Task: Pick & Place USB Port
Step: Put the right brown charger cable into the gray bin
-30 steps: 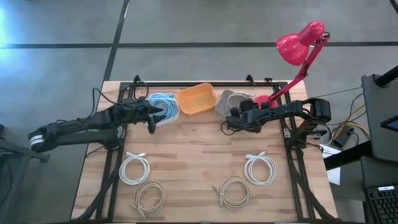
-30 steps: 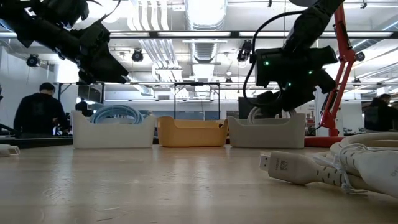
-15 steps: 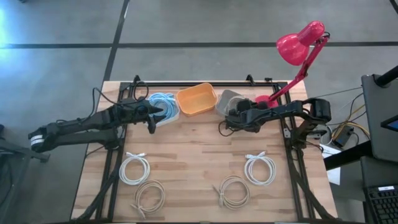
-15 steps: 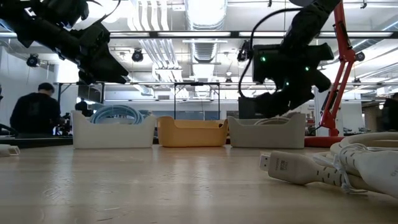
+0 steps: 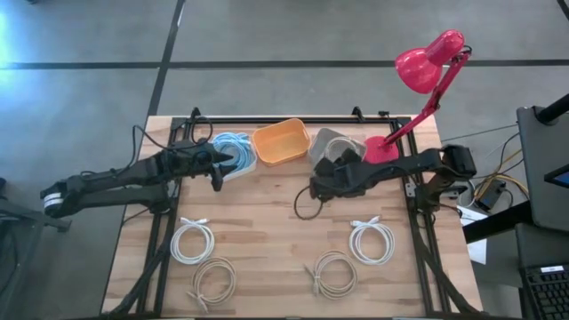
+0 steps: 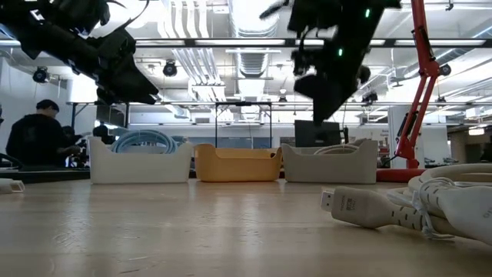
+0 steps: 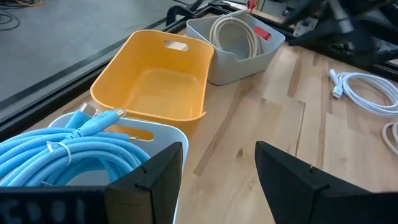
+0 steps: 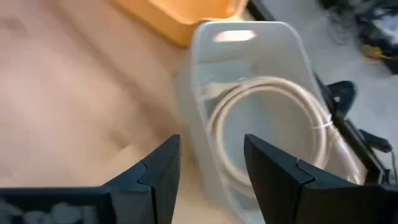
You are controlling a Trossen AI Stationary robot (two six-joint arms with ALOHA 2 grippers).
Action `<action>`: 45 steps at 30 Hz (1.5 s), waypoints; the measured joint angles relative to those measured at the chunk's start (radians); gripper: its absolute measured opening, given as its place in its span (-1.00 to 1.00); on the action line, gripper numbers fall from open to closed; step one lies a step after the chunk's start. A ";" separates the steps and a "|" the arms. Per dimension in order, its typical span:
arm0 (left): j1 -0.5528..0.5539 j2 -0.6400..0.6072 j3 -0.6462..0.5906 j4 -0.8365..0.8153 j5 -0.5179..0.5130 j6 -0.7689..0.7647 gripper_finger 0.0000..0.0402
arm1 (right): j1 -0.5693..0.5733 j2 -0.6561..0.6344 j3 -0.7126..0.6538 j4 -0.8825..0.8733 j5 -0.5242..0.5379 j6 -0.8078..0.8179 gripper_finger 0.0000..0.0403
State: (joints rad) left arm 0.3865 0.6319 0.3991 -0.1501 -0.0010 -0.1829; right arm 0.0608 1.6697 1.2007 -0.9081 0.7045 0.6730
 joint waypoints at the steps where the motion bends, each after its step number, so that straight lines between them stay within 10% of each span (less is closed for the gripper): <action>1: 0.000 0.000 -0.004 0.001 0.000 0.000 0.03 | 0.018 0.000 0.023 -0.029 -0.022 0.007 -0.16; 13: 0.000 0.000 -0.072 0.041 0.003 -0.052 0.03 | 0.215 0.001 0.076 -0.046 -0.527 -0.040 -0.16; 19: -0.033 0.000 -0.077 0.111 0.191 -0.019 0.03 | 0.339 0.001 0.066 0.021 -0.696 -0.047 -0.16; 45: -0.384 0.099 -0.078 0.336 0.079 0.108 0.03 | 0.524 0.002 -0.223 0.446 -0.599 0.072 -0.16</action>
State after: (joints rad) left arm 0.0021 0.7311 0.3214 0.1864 0.0776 -0.0747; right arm 0.5846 1.6718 0.9773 -0.4621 0.1058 0.7448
